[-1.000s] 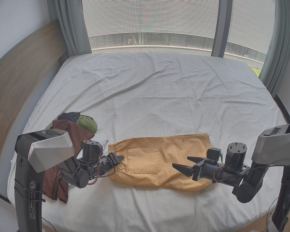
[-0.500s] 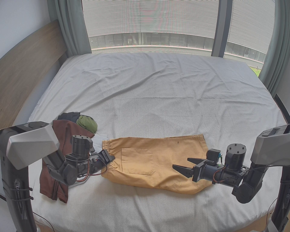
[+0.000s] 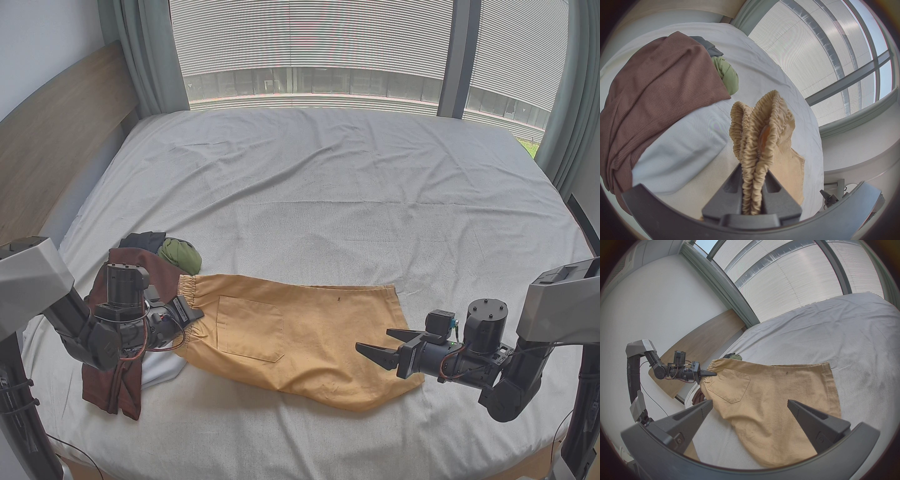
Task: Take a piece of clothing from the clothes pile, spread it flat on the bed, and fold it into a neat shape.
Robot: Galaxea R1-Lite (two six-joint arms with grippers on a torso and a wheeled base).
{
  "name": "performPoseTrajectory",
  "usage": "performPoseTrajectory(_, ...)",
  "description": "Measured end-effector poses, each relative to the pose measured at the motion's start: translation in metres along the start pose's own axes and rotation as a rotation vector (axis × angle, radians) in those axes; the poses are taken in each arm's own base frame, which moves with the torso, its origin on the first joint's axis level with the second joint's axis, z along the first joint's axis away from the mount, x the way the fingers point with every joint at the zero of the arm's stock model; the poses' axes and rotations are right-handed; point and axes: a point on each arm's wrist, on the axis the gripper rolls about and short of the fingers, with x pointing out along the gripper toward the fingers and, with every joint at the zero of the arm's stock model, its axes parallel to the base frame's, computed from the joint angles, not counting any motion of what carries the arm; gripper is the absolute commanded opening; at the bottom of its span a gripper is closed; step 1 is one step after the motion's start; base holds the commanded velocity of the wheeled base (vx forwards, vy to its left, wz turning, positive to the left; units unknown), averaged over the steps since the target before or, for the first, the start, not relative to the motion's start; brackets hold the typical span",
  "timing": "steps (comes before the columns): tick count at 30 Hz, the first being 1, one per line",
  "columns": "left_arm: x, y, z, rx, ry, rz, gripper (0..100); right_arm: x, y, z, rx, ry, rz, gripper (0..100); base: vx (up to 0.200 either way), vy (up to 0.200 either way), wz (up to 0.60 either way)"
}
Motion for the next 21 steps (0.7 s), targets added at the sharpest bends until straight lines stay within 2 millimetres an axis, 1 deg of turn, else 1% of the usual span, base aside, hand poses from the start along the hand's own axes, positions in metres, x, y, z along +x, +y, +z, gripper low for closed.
performPoseTrajectory(5,-0.006,0.000,0.003,-0.002,-0.010,-0.006,0,0.000,0.000,0.000,0.000,0.002,0.001,100,0.000,0.000,0.00)
performPoseTrajectory(9,-0.008,-0.007,0.004,0.006,-0.011,-0.027,0,0.000,0.000,0.000,0.000,0.001,0.000,100,0.000,0.000,0.00)
performPoseTrajectory(21,-0.010,-0.047,-0.007,0.065,0.005,-0.126,0,-0.001,-0.003,0.002,0.001,-0.010,-0.010,100,0.000,0.000,0.00)
